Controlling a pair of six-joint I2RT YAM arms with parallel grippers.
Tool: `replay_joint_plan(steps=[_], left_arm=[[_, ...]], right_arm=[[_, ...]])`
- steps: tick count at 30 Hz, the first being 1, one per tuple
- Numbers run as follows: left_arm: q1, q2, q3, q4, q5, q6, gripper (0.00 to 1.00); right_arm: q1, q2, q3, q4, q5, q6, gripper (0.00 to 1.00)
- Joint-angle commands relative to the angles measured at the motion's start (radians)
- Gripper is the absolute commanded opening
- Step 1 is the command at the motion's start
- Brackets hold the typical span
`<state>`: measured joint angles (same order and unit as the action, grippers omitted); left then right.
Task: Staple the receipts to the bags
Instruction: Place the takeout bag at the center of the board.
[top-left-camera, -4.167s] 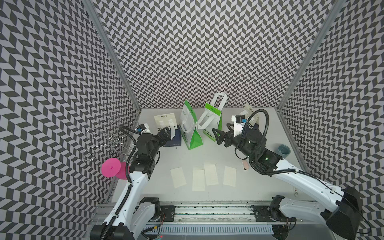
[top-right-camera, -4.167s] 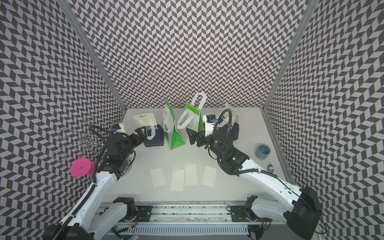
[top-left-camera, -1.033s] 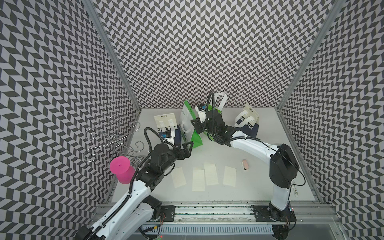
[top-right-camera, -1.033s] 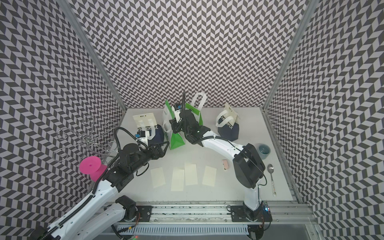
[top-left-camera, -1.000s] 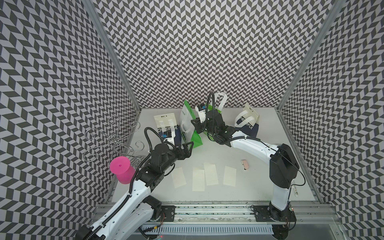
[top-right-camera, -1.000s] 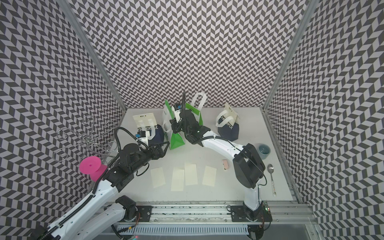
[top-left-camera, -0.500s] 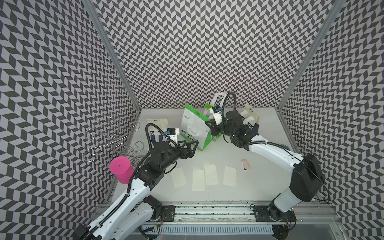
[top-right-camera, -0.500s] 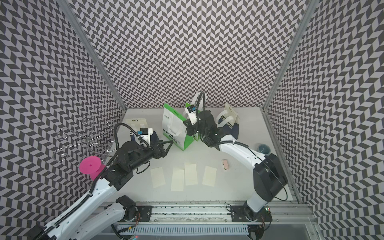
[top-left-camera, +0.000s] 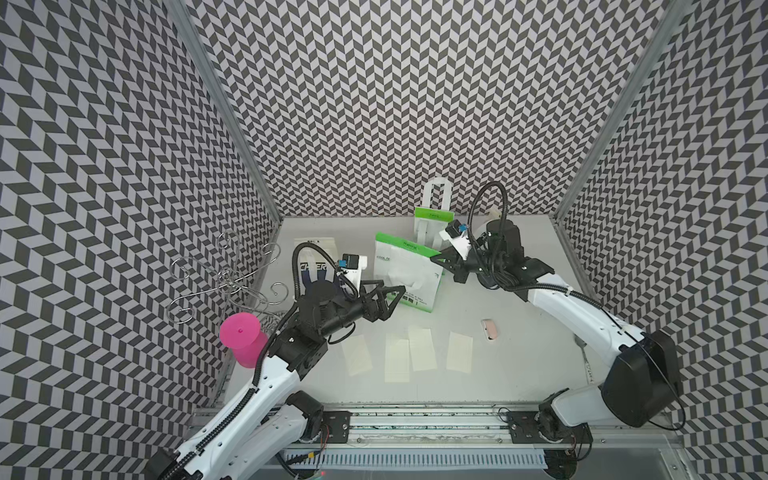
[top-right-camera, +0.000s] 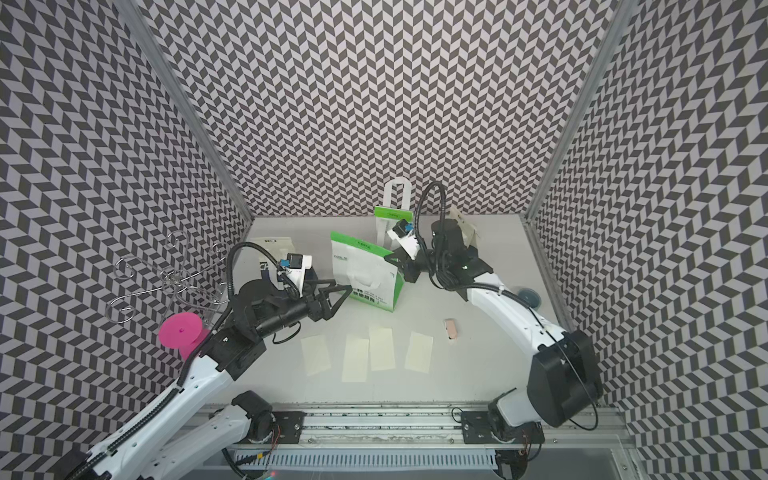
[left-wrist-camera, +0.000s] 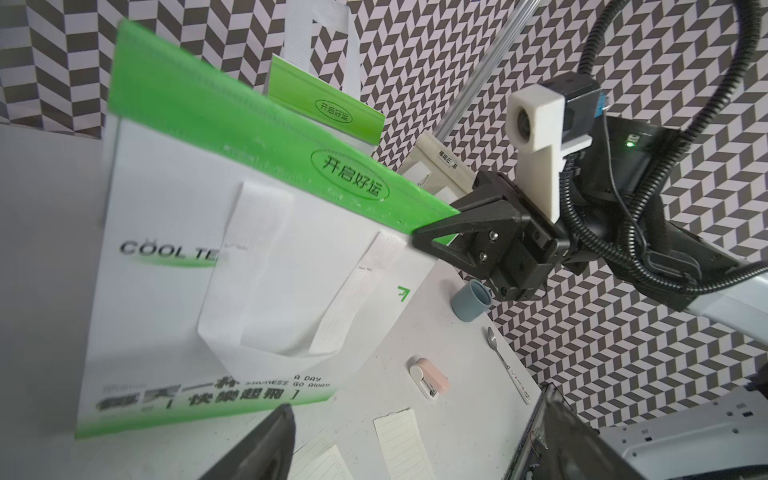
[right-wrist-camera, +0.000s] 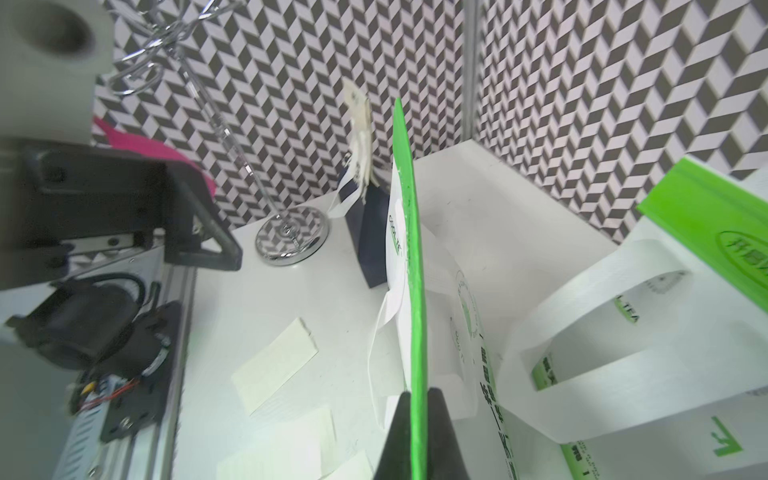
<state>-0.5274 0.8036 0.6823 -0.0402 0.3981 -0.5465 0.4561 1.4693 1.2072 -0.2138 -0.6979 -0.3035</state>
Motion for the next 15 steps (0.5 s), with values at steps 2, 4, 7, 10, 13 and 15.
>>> replay_joint_plan(steps=[2,4,7,10,13,15], left_arm=[[-0.006,-0.026,0.019,0.02,0.038,0.014,0.94],[-0.006,-0.033,0.019,0.015,0.044,0.02,0.94],[-0.007,-0.036,0.025,0.002,0.045,0.029,0.94],[-0.006,-0.033,0.028,-0.004,0.054,0.033,0.94],[-0.006,-0.032,0.03,-0.013,0.058,0.04,0.94],[-0.006,-0.035,0.029,-0.021,0.057,0.047,0.94]], right_arm=[[-0.032,0.036,0.07,-0.094,-0.126,-0.161,0.0],[-0.059,0.043,0.083,-0.098,-0.147,-0.166,0.0],[-0.089,0.06,0.116,-0.143,-0.185,-0.204,0.0],[-0.113,0.108,0.175,-0.219,-0.219,-0.247,0.0],[-0.119,0.161,0.223,-0.282,-0.239,-0.291,0.0],[-0.118,0.184,0.239,-0.29,-0.241,-0.296,0.0]])
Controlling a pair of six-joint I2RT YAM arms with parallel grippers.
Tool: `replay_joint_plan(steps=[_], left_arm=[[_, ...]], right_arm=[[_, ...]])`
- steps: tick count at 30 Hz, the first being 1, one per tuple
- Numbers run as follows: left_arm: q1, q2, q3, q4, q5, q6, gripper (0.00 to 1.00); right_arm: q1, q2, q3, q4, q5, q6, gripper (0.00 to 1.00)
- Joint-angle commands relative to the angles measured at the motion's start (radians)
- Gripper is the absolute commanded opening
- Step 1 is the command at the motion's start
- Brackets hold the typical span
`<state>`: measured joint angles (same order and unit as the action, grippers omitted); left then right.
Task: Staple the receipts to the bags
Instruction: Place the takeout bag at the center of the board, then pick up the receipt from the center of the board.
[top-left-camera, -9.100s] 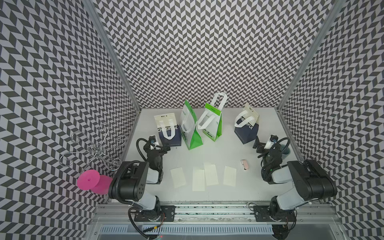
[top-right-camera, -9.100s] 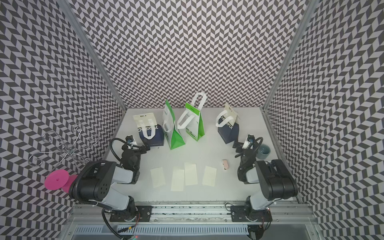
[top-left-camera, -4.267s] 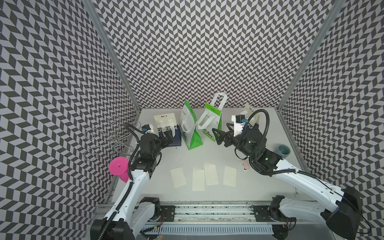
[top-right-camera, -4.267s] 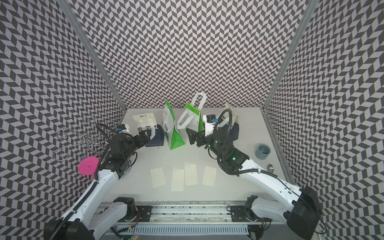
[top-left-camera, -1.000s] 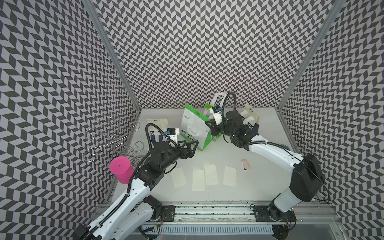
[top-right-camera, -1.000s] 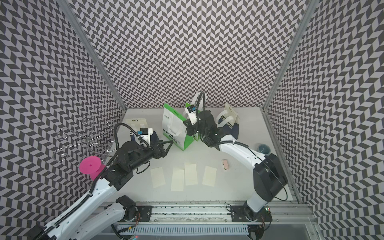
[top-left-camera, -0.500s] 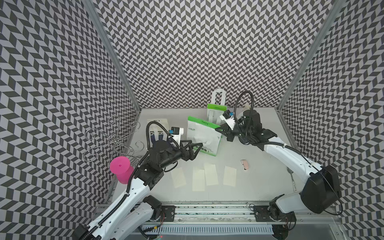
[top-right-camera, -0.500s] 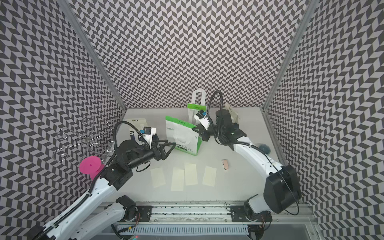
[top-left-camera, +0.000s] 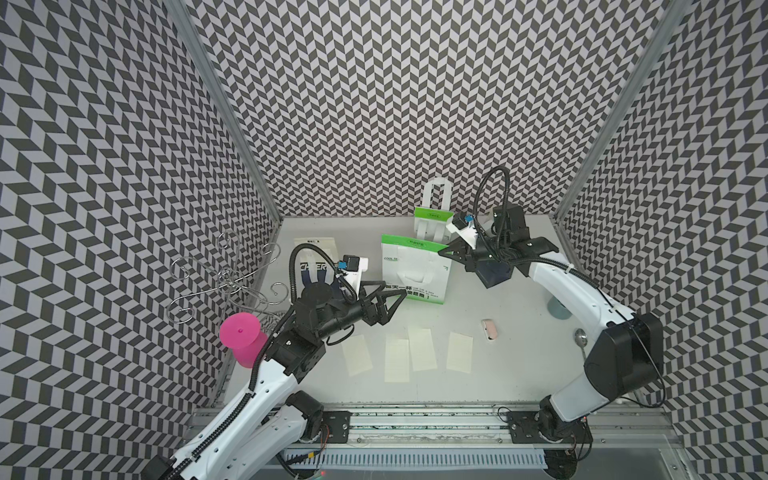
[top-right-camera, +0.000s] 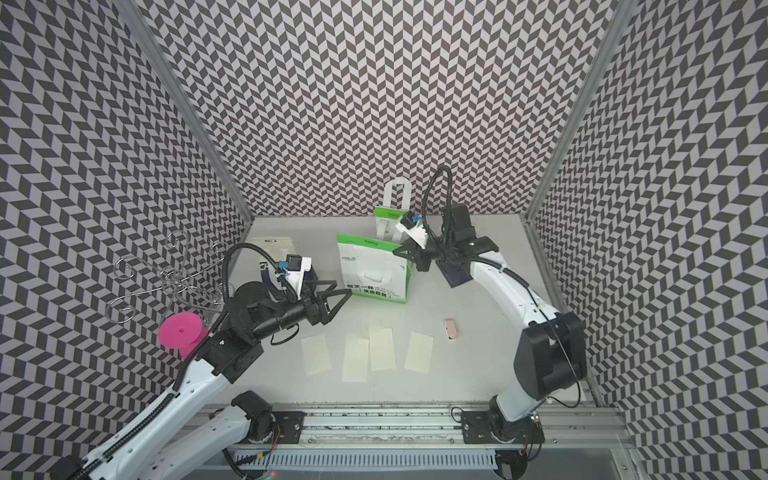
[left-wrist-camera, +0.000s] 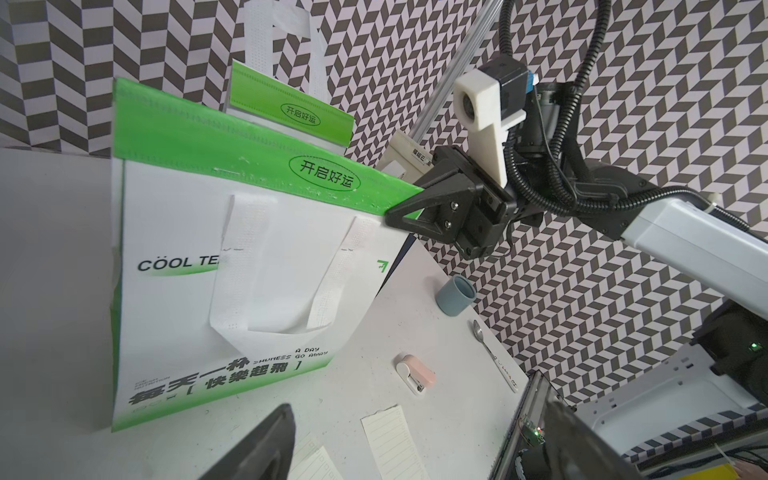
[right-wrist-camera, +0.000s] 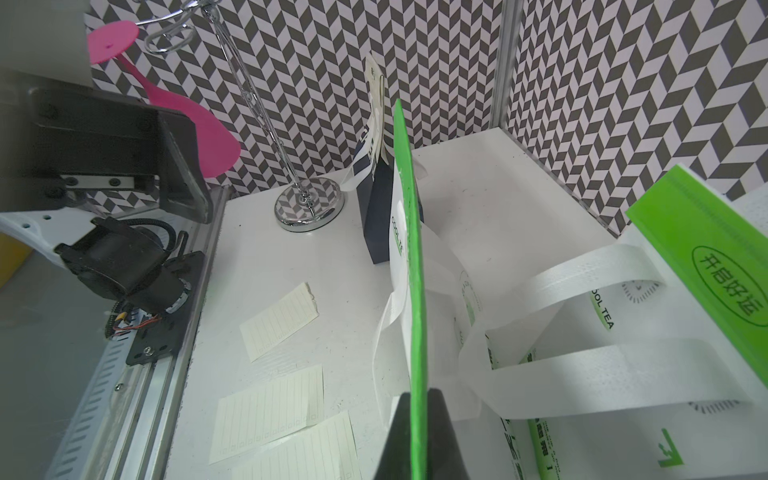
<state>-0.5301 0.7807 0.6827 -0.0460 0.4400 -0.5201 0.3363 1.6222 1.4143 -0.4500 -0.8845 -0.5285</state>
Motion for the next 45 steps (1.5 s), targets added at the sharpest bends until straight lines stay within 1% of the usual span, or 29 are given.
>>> replay_joint_plan(steps=[1,2,7,13,18,20,23,25,27,29,30,32,33,35,38,42,45], left_arm=[[-0.004,-0.013,0.028,-0.017,0.013,0.024,0.94],[-0.004,-0.013,0.026,-0.021,0.013,0.028,0.94],[-0.004,-0.02,0.018,-0.024,0.006,0.034,0.94],[-0.004,-0.02,0.023,-0.023,0.0,0.035,0.95],[-0.004,-0.03,0.028,-0.034,-0.043,0.031,0.96],[-0.004,-0.04,0.021,-0.033,-0.063,0.019,0.97],[-0.004,-0.062,-0.008,-0.016,-0.092,-0.01,1.0],[-0.004,-0.079,-0.031,-0.005,-0.11,-0.026,1.0],[-0.004,-0.098,-0.048,-0.002,-0.132,-0.04,1.0],[-0.004,-0.123,-0.072,0.014,-0.138,-0.054,1.0],[-0.004,-0.138,-0.086,0.023,-0.138,-0.064,1.0],[-0.004,-0.159,-0.105,0.03,-0.138,-0.075,1.0],[-0.004,-0.166,-0.113,0.028,-0.138,-0.078,1.0],[-0.004,-0.181,-0.134,0.026,-0.138,-0.086,1.0],[-0.004,-0.203,-0.184,0.054,-0.133,-0.108,1.0],[-0.004,-0.233,-0.246,0.085,-0.128,-0.135,0.99],[-0.004,-0.261,-0.292,0.112,-0.125,-0.158,0.99]], right_arm=[[0.001,0.041,0.038,-0.053,-0.056,-0.07,0.02],[0.002,0.047,0.041,-0.048,-0.054,-0.065,0.06],[0.001,0.034,0.008,0.053,0.004,0.032,0.48],[0.004,-0.034,-0.055,0.18,0.075,0.152,0.72],[0.018,-0.148,-0.163,0.351,0.224,0.331,0.87],[0.035,-0.214,-0.232,0.441,0.313,0.42,0.89],[0.094,-0.319,-0.33,0.501,0.524,0.551,0.89],[0.145,-0.381,-0.402,0.5,0.656,0.65,0.89],[0.206,-0.458,-0.482,0.458,0.825,0.755,0.89],[0.266,-0.54,-0.568,0.413,0.927,0.819,0.89],[0.3,-0.582,-0.615,0.382,0.973,0.855,0.9],[0.356,-0.654,-0.7,0.337,1.02,0.907,0.91],[0.384,-0.686,-0.742,0.302,1.037,0.938,0.96],[0.423,-0.715,-0.812,0.263,1.045,0.992,0.99],[0.463,-0.668,-0.875,0.231,1.062,1.051,1.0],[0.514,-0.496,-0.866,0.182,1.085,1.088,0.99],[0.523,-0.366,-0.85,0.172,1.115,1.09,0.99]])
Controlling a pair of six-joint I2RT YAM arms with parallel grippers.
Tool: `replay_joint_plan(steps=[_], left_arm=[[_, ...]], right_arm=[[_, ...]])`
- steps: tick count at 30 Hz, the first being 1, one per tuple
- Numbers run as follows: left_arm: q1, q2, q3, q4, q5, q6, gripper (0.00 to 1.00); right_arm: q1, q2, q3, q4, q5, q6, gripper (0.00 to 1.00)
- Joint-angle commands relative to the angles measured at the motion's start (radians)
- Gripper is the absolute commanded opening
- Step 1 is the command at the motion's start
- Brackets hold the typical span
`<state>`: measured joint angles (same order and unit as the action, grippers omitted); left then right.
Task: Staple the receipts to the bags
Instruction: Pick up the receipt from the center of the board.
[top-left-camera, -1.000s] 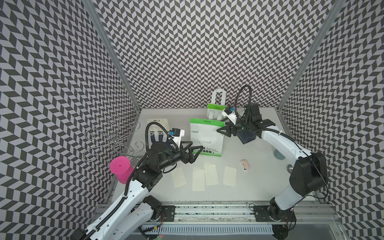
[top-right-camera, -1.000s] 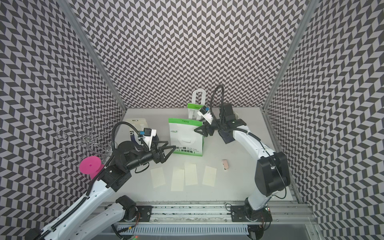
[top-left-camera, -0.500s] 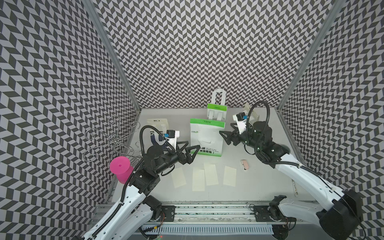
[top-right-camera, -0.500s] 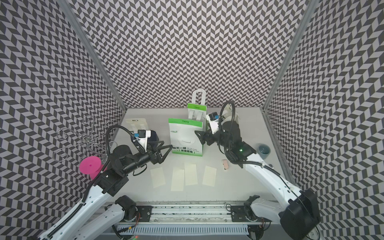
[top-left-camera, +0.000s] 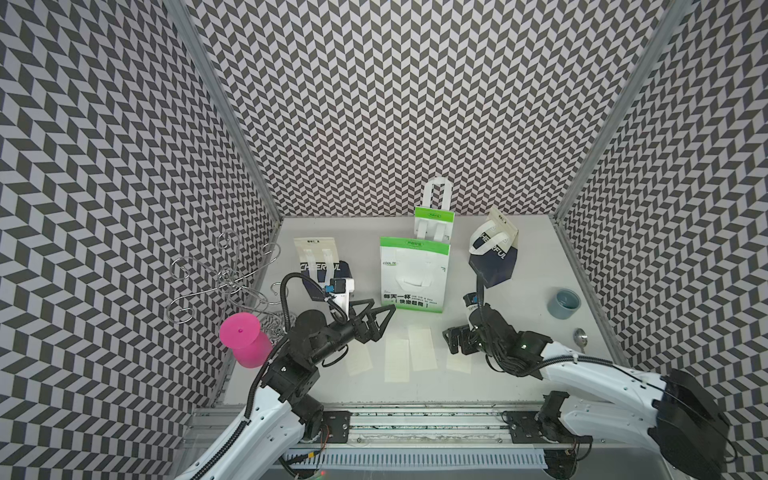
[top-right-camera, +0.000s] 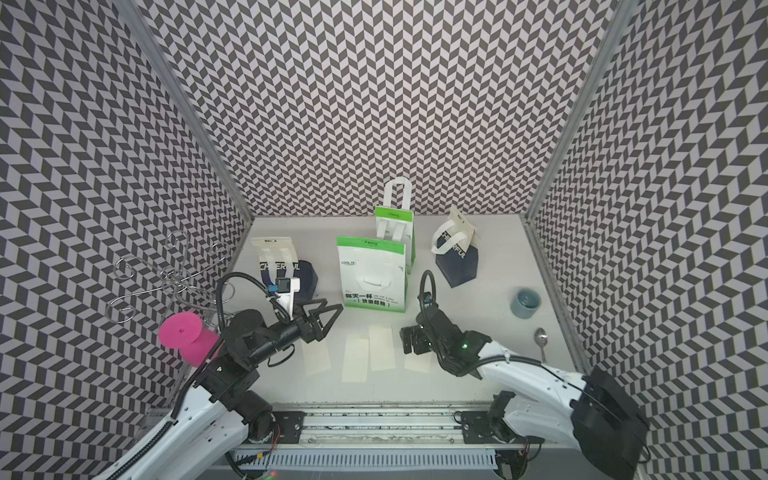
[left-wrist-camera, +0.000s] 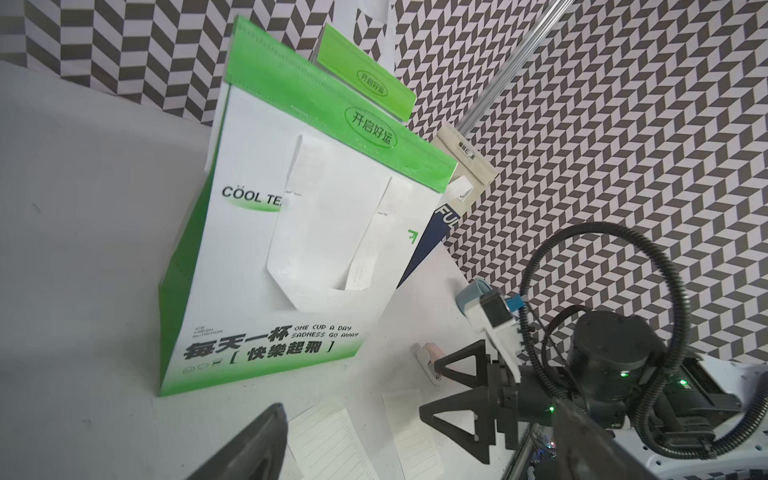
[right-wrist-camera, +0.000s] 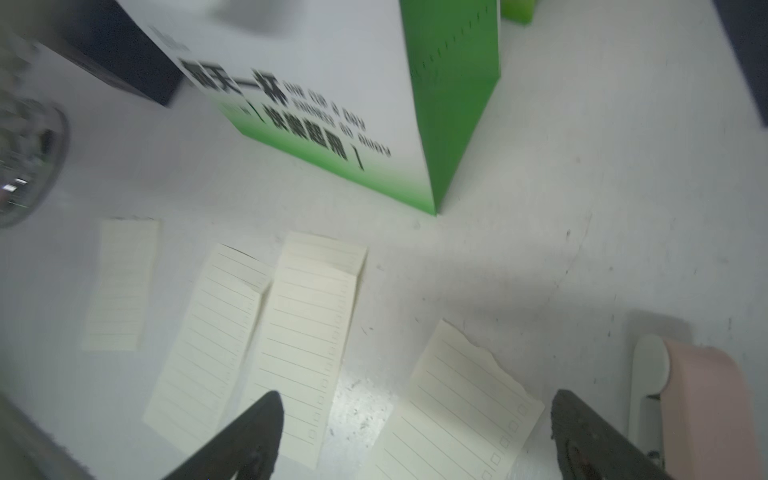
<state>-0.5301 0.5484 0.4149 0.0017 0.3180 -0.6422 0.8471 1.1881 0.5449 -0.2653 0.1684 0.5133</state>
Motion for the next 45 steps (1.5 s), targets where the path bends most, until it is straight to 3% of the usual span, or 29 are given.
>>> replay_joint_plan(steps=[1,9,18,33,36,41,45], left_arm=[[-0.004,-0.032,-0.031,0.07,0.003,-0.039,0.99],[-0.004,-0.02,-0.027,0.06,0.023,-0.025,0.99],[-0.004,-0.016,-0.031,0.069,0.029,-0.028,0.99],[-0.002,-0.008,-0.021,0.06,0.031,-0.024,0.99],[-0.002,-0.001,-0.019,0.06,0.036,-0.021,0.99],[-0.002,0.016,-0.022,0.074,0.059,-0.019,0.99],[-0.003,0.014,-0.024,0.097,0.095,-0.013,0.99]], right_arm=[[0.014,0.096,0.023,-0.004,0.064,0.041,0.99],[0.046,0.23,0.069,-0.035,0.055,0.039,0.99],[0.076,0.328,0.137,-0.25,0.065,0.013,0.97],[0.101,0.528,0.183,-0.32,-0.017,-0.008,0.61],[0.1,0.52,0.177,-0.315,-0.017,-0.012,0.5],[0.102,0.498,0.191,-0.303,0.0,-0.015,0.41],[0.102,0.39,0.204,-0.249,0.031,-0.02,0.29]])
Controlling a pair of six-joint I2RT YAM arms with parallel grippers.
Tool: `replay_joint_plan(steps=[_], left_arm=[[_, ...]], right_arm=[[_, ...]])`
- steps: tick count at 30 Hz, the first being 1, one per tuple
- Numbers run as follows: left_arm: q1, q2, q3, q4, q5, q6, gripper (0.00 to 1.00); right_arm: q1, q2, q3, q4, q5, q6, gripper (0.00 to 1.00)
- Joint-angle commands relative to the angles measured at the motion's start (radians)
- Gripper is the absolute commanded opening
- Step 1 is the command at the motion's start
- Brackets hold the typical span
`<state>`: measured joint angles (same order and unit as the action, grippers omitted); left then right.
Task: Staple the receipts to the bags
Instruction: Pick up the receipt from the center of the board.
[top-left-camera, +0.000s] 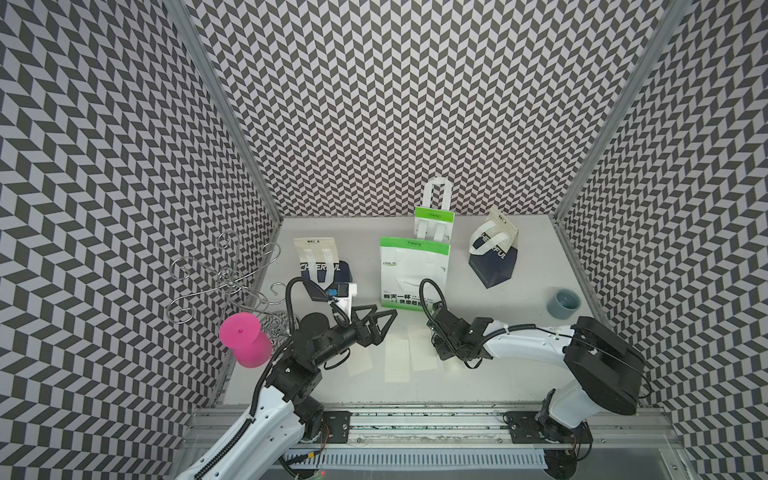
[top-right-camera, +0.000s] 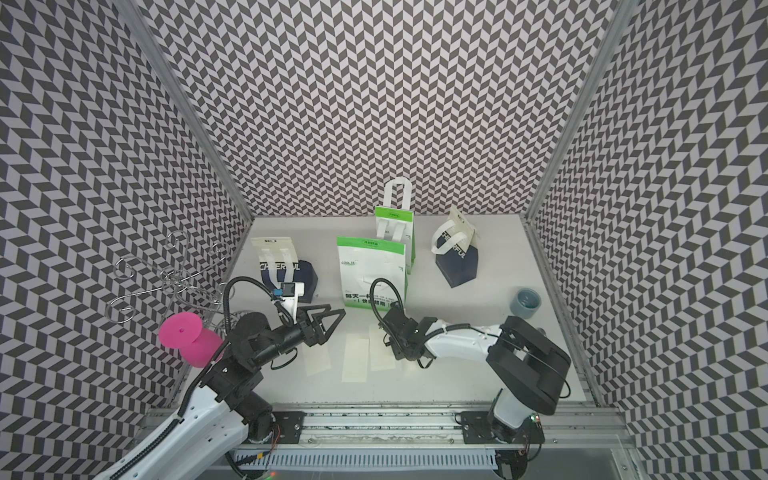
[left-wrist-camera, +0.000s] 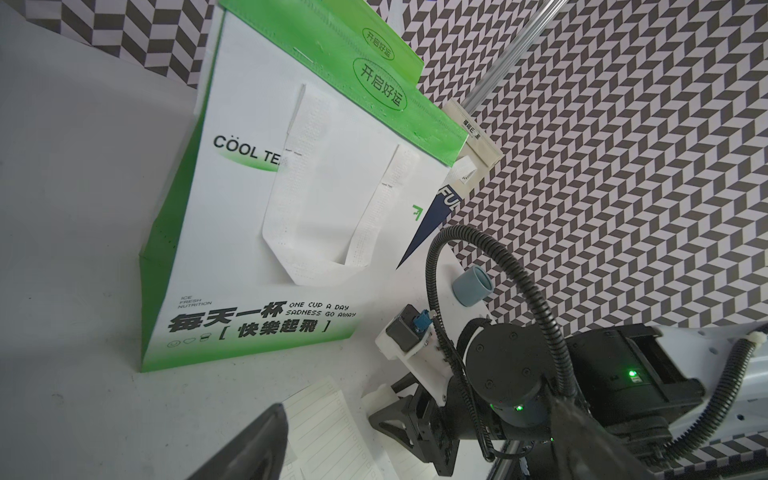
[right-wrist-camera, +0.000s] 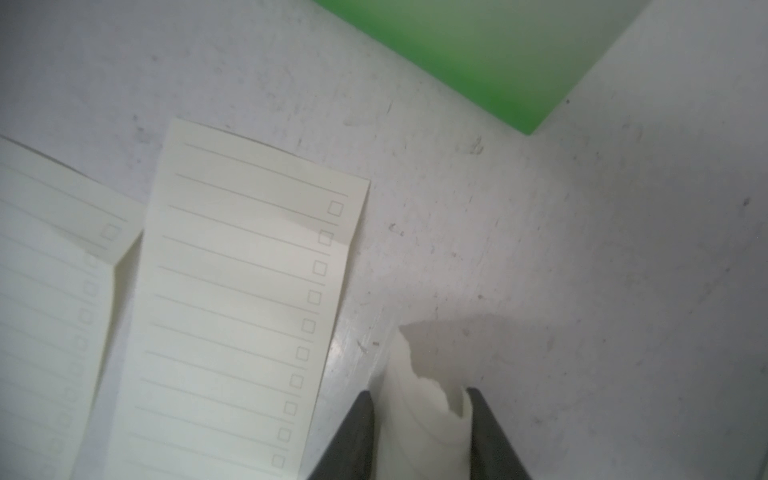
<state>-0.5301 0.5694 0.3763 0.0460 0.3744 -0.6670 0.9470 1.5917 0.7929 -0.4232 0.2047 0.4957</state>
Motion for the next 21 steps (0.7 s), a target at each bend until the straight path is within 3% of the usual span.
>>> replay_joint_plan(steps=[1,11,16,21], left_arm=[[-0.003,-0.009,0.015,0.059,0.046,0.012,0.99],[-0.032,0.005,-0.007,0.163,0.196,-0.025,0.98],[-0.156,0.073,-0.074,0.343,0.179,-0.077,0.94],[-0.256,0.188,-0.081,0.549,0.18,-0.091,0.88]], right_arm=[[0.002,-0.045,-0.043,-0.075,0.003,0.004,0.27],[0.03,-0.404,-0.065,0.053,0.084,0.034,0.24],[0.037,-0.567,-0.021,0.143,0.093,0.016,0.26],[0.041,-0.617,0.03,0.229,0.062,0.005,0.27]])
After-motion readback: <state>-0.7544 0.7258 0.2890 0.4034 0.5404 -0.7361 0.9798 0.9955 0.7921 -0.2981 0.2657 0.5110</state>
